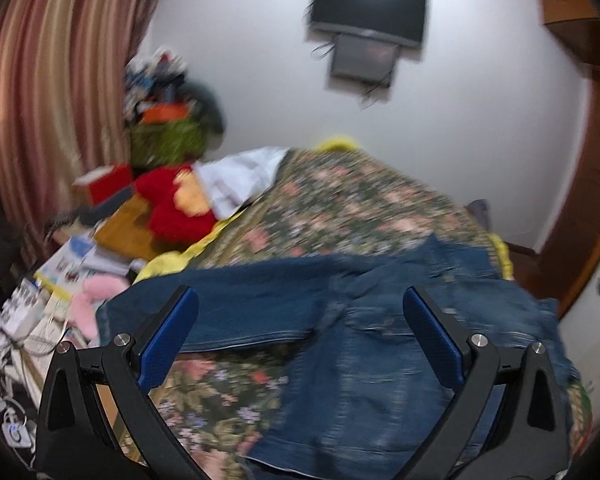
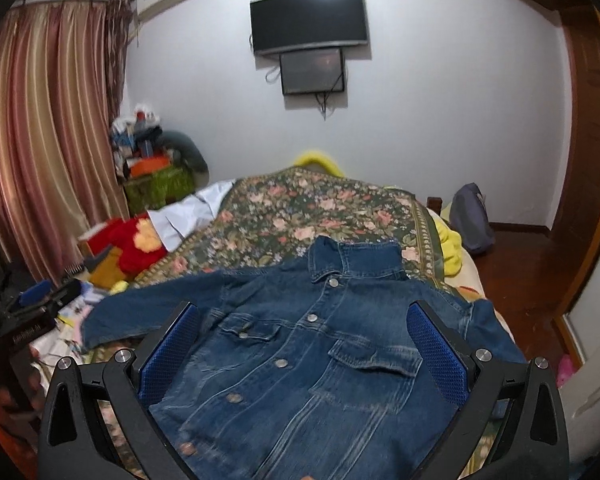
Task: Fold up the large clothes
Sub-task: 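Grasp the denim jacket sleeve cuff with the left gripper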
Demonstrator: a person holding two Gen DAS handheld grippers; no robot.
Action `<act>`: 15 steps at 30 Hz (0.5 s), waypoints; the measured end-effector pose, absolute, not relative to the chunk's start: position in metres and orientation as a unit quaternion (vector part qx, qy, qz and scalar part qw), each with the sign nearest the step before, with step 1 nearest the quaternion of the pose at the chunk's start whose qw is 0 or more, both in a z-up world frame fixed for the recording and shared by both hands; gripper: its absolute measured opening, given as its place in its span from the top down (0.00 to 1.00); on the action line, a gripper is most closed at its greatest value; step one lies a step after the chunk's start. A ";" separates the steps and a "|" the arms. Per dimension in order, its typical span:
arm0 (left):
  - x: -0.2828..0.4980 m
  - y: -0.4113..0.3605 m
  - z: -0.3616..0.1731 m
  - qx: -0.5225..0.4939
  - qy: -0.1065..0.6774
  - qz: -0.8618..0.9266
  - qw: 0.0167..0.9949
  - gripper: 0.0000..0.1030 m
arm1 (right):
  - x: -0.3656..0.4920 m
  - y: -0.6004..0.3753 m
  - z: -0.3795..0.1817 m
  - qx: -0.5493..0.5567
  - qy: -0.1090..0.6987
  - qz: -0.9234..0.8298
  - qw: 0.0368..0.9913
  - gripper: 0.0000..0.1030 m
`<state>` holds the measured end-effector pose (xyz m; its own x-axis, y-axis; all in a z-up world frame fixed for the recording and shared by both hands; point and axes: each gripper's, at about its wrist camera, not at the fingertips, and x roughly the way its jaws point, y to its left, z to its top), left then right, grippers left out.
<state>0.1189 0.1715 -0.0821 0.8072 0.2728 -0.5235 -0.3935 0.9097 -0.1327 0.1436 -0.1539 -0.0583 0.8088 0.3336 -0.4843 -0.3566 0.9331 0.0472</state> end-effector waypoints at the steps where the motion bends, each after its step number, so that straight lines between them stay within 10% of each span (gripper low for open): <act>1: 0.126 0.187 -0.092 -0.129 0.269 0.189 0.936 0.00 | 0.157 -0.149 -0.062 -0.031 0.256 0.180 0.949 0.00; 15: 0.144 0.313 -0.210 -0.324 0.396 0.241 0.825 0.00 | 0.285 -0.067 -0.135 -0.110 0.360 0.210 0.902 0.00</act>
<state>0.1440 0.3134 -0.2104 0.5694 0.1411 -0.8099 -0.6542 0.6744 -0.3424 0.2854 -0.0674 -0.1353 0.6521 0.2999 -0.6963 -0.4584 0.8875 -0.0470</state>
